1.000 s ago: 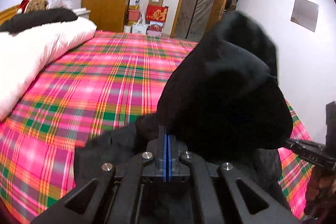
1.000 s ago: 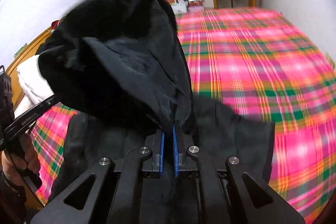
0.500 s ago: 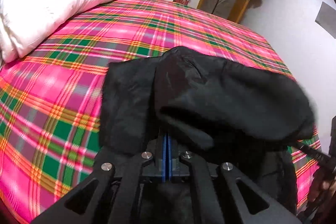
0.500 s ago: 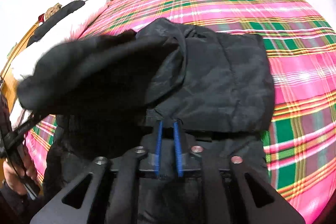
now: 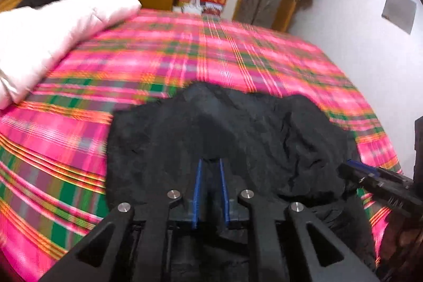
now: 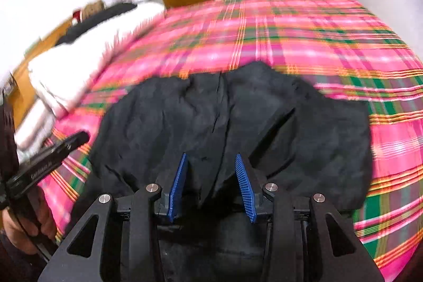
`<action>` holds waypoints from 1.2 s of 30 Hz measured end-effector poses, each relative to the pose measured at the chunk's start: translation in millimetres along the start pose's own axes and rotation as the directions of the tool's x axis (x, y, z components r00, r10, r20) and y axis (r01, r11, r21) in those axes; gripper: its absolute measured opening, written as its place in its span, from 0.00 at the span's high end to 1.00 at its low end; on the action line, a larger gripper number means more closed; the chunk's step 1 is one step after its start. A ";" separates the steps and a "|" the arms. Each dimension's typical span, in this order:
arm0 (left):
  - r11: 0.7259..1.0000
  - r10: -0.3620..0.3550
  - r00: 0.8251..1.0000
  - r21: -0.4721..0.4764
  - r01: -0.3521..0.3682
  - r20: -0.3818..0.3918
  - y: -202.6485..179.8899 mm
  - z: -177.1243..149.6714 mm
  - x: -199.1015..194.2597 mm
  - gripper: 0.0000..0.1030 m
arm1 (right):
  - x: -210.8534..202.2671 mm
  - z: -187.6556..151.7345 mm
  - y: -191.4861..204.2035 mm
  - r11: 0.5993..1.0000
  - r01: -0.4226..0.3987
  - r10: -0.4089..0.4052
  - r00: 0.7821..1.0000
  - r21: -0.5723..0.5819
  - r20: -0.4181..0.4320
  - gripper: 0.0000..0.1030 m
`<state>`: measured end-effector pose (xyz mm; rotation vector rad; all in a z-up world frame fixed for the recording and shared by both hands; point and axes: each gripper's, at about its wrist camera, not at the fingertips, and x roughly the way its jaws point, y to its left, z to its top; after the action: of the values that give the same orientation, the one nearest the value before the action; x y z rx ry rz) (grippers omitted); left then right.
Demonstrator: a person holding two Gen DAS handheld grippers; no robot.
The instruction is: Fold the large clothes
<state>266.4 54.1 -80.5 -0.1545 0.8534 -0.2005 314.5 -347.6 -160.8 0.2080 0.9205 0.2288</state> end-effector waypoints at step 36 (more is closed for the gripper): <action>0.992 0.106 0.975 0.082 -0.091 -0.197 -17.9 -16.8 66.2 0.86 | 51.9 -54.1 7.4 0.994 0.094 -0.098 0.992 -0.051 -0.081 0.62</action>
<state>294.0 20.1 -135.9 -0.0234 1.0517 -0.1552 300.5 -321.5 -230.1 0.1107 1.0039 0.1704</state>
